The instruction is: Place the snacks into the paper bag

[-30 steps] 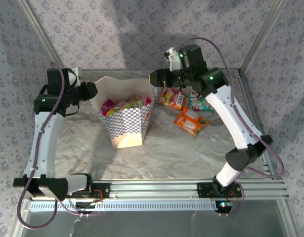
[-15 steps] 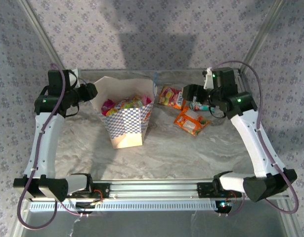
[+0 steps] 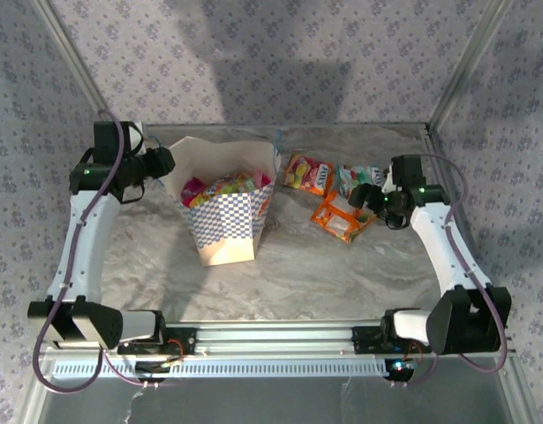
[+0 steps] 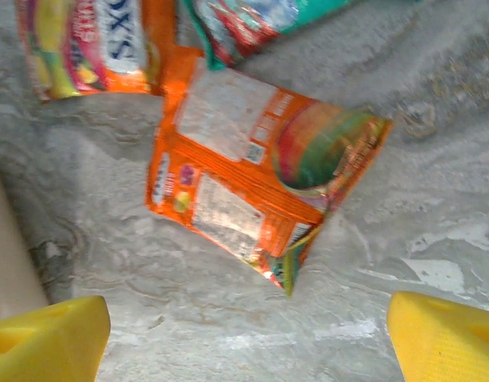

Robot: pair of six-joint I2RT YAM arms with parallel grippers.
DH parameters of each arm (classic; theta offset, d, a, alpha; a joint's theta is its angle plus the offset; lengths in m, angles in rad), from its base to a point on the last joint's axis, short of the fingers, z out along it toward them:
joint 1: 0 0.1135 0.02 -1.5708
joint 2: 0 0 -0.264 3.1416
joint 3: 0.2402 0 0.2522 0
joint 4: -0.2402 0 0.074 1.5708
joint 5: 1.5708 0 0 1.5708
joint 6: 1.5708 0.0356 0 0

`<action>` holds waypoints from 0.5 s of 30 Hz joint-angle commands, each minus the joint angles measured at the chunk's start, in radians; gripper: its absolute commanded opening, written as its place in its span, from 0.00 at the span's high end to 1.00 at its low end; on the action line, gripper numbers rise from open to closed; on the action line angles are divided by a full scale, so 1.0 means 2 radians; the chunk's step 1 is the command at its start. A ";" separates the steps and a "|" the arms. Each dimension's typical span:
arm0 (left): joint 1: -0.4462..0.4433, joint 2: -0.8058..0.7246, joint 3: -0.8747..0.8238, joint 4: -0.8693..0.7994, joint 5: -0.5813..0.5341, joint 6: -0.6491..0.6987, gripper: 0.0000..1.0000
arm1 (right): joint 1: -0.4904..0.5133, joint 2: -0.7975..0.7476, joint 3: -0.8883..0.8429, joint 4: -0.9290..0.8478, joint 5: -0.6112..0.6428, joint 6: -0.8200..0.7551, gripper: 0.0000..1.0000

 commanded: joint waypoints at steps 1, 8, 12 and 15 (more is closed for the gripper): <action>-0.004 0.005 0.008 0.018 -0.005 -0.005 0.57 | -0.019 0.013 -0.016 0.032 -0.018 0.008 0.07; -0.006 0.010 0.009 0.017 -0.004 -0.009 0.57 | -0.039 0.060 -0.047 0.068 -0.038 0.009 0.07; -0.008 0.010 0.005 0.017 -0.005 -0.012 0.57 | -0.044 0.087 -0.053 0.092 -0.034 0.007 0.07; -0.009 0.010 0.003 0.018 -0.006 -0.014 0.57 | -0.050 0.112 -0.052 0.113 -0.043 0.007 0.07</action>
